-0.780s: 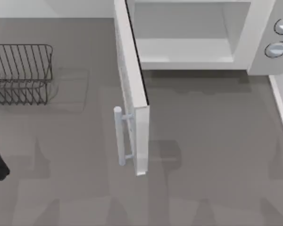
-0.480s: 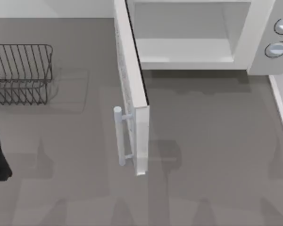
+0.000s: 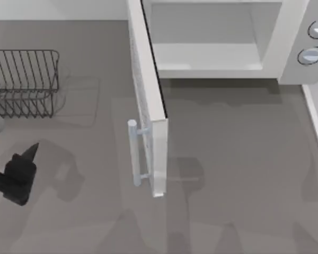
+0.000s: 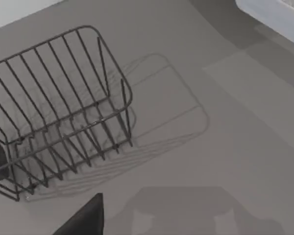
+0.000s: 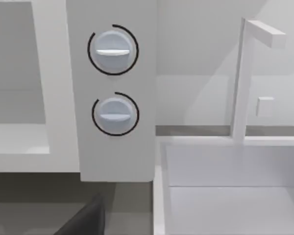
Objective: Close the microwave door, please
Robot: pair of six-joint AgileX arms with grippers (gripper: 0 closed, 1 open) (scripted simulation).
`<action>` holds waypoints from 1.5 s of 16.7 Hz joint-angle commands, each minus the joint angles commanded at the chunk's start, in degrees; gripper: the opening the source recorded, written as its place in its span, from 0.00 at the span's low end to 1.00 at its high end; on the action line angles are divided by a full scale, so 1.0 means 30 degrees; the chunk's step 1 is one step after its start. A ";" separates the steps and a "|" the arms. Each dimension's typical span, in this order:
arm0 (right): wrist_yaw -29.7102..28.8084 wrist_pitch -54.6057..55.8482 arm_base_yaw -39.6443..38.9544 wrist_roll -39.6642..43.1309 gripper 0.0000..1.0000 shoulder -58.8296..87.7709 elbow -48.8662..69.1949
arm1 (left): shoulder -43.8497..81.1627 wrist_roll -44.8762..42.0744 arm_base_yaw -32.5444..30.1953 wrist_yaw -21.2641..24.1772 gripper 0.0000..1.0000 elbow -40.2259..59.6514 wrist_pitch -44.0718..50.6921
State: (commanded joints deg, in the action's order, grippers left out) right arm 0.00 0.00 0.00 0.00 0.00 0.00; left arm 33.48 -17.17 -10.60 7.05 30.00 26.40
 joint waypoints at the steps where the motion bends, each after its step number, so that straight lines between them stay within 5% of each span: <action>1: 0.0000 0.0000 0.0000 0.0000 1.00 0.0000 0.0000 | 0.1694 -0.0810 -0.0426 0.0329 1.00 0.1516 0.1362; 10: 0.0000 0.0000 0.0000 0.0000 1.00 0.0000 0.0000 | 1.6341 -0.7941 -0.3341 0.3589 1.00 1.6756 1.3796; 16: 0.0000 0.0000 0.0000 0.0000 1.00 0.0000 0.0000 | 2.2027 -1.1364 -0.3950 0.5469 1.00 2.5867 1.8601; 25: 0.0000 0.0000 0.0000 0.0000 1.00 0.0000 0.0000 | 2.3590 -1.2590 -0.3950 0.6206 1.00 2.8939 1.9751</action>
State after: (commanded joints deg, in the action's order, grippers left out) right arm 0.00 0.00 0.00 0.00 0.00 0.00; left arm 104.25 -54.94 -22.45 25.67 116.82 85.65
